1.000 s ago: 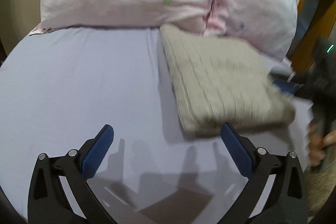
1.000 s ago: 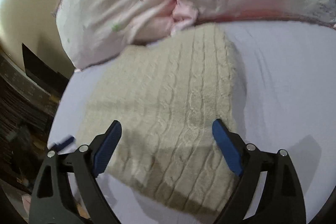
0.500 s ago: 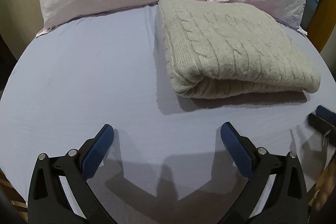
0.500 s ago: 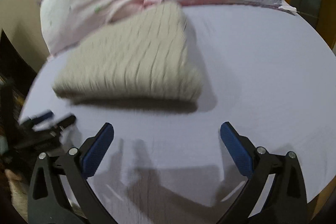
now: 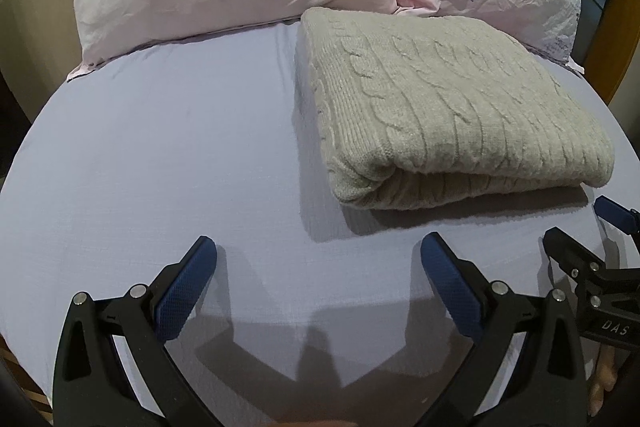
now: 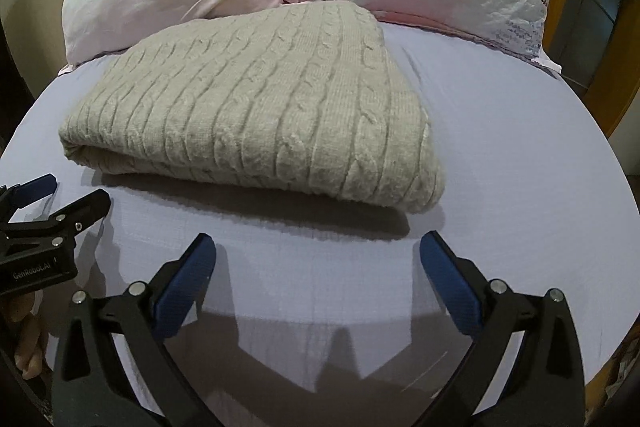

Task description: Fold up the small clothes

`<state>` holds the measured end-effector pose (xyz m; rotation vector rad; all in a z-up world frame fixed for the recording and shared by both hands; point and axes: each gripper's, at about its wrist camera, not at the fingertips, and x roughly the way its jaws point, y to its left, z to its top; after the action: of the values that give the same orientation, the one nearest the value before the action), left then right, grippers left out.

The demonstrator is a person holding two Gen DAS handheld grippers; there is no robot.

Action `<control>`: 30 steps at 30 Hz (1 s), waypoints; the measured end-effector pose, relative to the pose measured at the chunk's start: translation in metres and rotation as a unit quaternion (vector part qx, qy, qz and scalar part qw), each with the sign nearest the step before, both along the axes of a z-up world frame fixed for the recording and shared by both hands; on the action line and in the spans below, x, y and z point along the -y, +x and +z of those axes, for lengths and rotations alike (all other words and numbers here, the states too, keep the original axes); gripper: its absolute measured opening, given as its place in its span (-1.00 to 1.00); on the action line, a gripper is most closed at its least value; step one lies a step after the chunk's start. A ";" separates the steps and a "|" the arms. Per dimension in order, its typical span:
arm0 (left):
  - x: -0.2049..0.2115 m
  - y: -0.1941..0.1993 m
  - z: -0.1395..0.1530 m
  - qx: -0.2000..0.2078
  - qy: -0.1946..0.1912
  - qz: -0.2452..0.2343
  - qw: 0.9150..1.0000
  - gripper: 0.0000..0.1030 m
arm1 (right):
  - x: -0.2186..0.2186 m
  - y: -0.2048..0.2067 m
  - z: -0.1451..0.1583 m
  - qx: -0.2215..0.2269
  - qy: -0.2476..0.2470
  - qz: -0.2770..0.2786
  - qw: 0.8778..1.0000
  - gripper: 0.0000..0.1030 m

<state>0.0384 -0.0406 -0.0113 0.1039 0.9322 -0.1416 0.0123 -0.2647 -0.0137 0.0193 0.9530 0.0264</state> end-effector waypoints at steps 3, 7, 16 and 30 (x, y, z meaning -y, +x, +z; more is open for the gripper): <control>0.000 -0.001 0.000 0.003 0.000 0.005 1.000 0.97 | -0.001 -0.002 0.000 0.001 -0.001 0.004 1.000 0.97; 0.000 -0.001 0.000 0.005 0.000 0.006 1.000 0.97 | -0.001 -0.004 0.001 0.002 -0.001 0.007 1.000 0.97; 0.000 -0.001 0.000 0.005 0.000 0.005 1.000 0.97 | -0.002 -0.004 0.001 0.002 -0.001 0.007 1.000 0.97; 0.000 -0.002 0.000 0.005 0.000 0.006 1.000 0.97 | -0.002 -0.004 0.001 0.002 -0.001 0.006 1.000 0.97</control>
<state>0.0368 -0.0409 -0.0109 0.0985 0.9233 -0.1296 0.0086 -0.2627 -0.0128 0.0116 0.9495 0.0372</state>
